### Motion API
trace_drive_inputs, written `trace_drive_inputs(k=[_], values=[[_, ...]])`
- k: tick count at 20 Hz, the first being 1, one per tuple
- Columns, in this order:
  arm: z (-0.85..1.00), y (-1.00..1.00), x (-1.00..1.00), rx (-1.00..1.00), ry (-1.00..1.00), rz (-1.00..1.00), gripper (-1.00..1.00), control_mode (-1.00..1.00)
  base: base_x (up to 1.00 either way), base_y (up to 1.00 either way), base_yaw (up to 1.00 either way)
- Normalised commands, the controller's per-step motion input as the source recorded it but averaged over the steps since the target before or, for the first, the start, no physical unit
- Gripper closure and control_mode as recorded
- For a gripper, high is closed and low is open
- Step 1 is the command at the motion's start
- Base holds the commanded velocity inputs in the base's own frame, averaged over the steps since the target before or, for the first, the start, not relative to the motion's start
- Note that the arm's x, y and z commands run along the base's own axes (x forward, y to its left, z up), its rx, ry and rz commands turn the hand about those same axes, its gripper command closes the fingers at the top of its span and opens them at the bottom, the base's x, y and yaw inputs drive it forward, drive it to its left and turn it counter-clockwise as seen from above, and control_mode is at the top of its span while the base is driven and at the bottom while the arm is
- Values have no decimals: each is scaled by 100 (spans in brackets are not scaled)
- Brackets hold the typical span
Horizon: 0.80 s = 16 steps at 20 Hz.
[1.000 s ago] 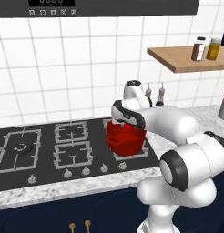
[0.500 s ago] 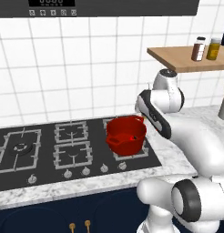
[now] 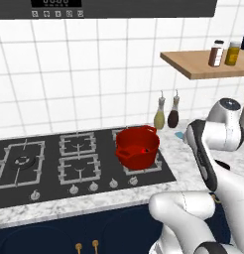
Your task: Put the eggplant and tomato in the pot. Retrieve the spatula and lightly stir the vegetables in the pot.
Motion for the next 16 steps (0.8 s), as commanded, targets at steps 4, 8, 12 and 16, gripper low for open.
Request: trace_drive_inputs(k=[4,8,12,16], values=[[-71,-97,-20,-12,8,3,-100,-100,0,0,0],[-21,-74,23,-13,6,10,-100,-100,0,0,0],[-21,-32,71,-1,16,9,-100,-100,0,0,0],[-21,-23,71,0,24,5,-100,-100,0,0,0]])
